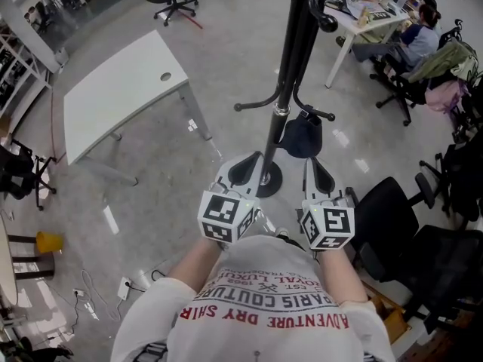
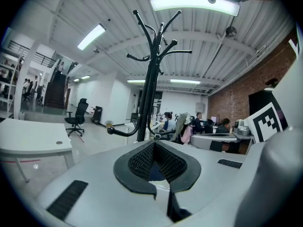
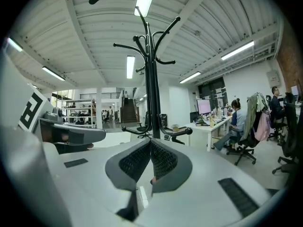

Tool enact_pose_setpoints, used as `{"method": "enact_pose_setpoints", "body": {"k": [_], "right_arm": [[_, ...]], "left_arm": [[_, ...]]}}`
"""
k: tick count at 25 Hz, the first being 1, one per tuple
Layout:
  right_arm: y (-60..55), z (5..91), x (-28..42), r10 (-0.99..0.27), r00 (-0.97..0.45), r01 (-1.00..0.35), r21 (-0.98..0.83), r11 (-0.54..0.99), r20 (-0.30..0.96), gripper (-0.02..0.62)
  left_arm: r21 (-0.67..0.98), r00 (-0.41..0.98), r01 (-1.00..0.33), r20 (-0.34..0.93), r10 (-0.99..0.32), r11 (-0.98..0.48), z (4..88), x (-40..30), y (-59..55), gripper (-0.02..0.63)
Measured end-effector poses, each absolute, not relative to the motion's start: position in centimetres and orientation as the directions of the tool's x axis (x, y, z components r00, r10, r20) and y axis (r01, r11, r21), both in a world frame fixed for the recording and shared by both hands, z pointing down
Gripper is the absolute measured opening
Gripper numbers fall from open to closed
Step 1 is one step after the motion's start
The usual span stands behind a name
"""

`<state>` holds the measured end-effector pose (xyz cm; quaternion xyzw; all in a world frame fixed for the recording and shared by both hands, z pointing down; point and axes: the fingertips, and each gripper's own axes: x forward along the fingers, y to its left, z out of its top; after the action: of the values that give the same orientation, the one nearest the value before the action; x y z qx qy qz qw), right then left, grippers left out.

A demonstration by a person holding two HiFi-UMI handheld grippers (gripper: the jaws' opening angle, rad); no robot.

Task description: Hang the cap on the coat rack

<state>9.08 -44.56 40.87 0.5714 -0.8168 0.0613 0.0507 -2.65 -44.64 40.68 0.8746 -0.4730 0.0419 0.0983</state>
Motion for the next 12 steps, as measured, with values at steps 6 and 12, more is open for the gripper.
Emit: {"method": "enact_pose_setpoints", "body": {"k": [6,12], "right_arm": [[-43.5,41.7,8.4,-0.932,-0.315,-0.949,-0.051,0.311,0.182,0.015],[-42.8,42.1,8.1,-0.938,-0.295,-0.955,-0.057,0.289,0.182,0.015]], "left_arm": [[0.121,0.548,-0.836,0.144,-0.824,-0.535,40.7,-3.9,-43.6,0.005],[0.118,0.565,-0.825,0.149,-0.811,-0.553,41.0,-4.3,-43.2,0.005]]}}
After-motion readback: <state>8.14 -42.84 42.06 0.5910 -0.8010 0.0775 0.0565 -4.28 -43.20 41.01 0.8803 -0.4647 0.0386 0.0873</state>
